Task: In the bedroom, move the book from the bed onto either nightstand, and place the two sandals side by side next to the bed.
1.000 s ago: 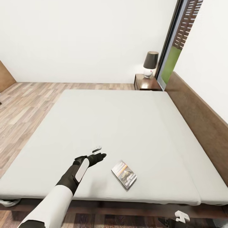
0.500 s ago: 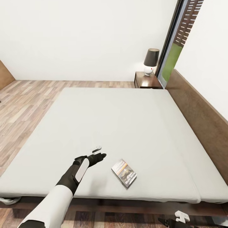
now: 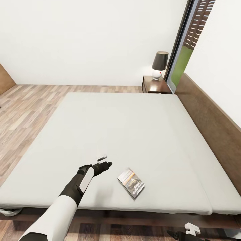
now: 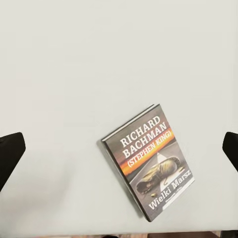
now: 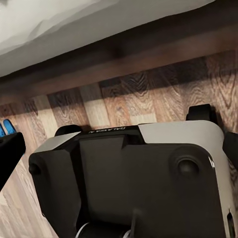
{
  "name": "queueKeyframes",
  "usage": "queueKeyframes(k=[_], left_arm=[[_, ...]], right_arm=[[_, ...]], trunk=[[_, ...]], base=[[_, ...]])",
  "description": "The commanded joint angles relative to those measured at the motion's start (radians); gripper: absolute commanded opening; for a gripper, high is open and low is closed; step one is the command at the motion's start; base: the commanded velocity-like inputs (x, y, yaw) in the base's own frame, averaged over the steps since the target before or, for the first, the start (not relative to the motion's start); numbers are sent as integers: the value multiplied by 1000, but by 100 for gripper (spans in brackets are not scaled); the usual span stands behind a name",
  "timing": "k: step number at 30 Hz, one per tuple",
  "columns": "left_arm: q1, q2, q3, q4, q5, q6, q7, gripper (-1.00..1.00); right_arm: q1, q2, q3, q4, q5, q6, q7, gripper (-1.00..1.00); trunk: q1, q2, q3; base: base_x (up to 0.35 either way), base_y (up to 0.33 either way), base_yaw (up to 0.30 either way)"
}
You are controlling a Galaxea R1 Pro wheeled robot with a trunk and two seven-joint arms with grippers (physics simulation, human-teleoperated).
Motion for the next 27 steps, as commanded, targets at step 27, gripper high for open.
queueKeyframes(k=[27], left_arm=[[0,0,-2,-2,10,4,7,100]], right_arm=[[0,0,-9,-2,7,9,8,100]], trunk=[[0,-2,-22]], base=[[0,0,0]])
